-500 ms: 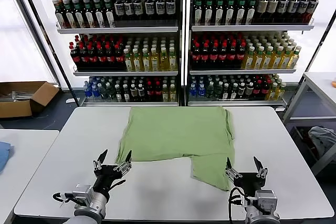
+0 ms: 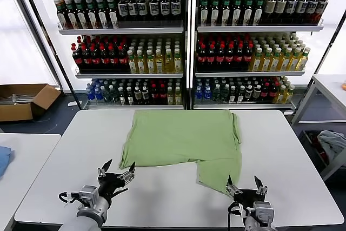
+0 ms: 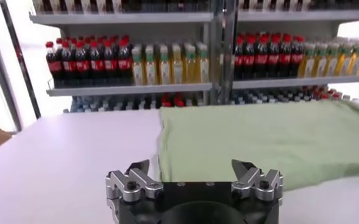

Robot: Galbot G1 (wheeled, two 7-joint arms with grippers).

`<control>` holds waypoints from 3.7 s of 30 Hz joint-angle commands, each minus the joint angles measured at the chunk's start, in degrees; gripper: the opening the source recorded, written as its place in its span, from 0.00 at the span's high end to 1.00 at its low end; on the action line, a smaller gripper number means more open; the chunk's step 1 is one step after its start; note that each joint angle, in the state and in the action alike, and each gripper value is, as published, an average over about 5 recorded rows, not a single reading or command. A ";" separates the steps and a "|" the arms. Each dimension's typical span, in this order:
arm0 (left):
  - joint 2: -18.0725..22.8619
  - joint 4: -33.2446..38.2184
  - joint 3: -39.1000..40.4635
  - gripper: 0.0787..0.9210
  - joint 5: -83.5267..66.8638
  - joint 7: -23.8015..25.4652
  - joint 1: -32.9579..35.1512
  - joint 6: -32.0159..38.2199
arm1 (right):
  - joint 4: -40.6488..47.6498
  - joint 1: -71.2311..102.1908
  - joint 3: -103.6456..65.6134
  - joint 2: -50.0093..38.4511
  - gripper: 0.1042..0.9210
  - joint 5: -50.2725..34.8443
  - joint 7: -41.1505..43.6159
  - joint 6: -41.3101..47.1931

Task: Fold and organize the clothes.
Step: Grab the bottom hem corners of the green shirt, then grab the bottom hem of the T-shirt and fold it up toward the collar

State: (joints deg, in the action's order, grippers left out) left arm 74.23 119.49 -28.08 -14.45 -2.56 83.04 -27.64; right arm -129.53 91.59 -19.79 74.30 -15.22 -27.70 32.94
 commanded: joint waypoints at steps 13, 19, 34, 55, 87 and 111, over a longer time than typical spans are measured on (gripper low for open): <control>-2.71 -7.26 0.35 0.12 -1.59 0.29 -4.21 -0.32 | 3.34 -0.88 0.97 1.88 0.12 0.44 -0.42 0.25; -3.21 -9.53 0.71 0.12 -2.92 0.34 -6.38 -0.02 | 4.21 -1.32 1.20 2.26 0.12 0.89 -0.32 0.26; -3.78 -13.94 2.74 0.12 -2.98 1.09 -10.59 0.71 | 6.43 -2.87 1.62 3.20 0.12 0.77 0.53 0.26; -2.77 -15.05 4.05 0.47 -2.32 3.06 -8.91 -0.35 | 8.85 -4.14 1.67 3.23 0.22 -0.51 1.05 0.23; -0.57 -11.68 3.16 0.99 -2.30 3.44 -7.66 5.04 | 3.43 -4.62 0.76 3.12 0.99 0.46 4.85 -1.72; -0.65 -20.82 5.81 0.99 -7.67 0.75 -23.94 9.52 | 17.15 -28.82 -1.17 -0.06 0.99 1.16 8.43 -7.98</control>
State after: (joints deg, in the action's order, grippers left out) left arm 73.49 104.88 -23.86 -20.80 -1.07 67.90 -19.12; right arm -119.71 73.43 -20.95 75.19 -13.90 -19.85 26.09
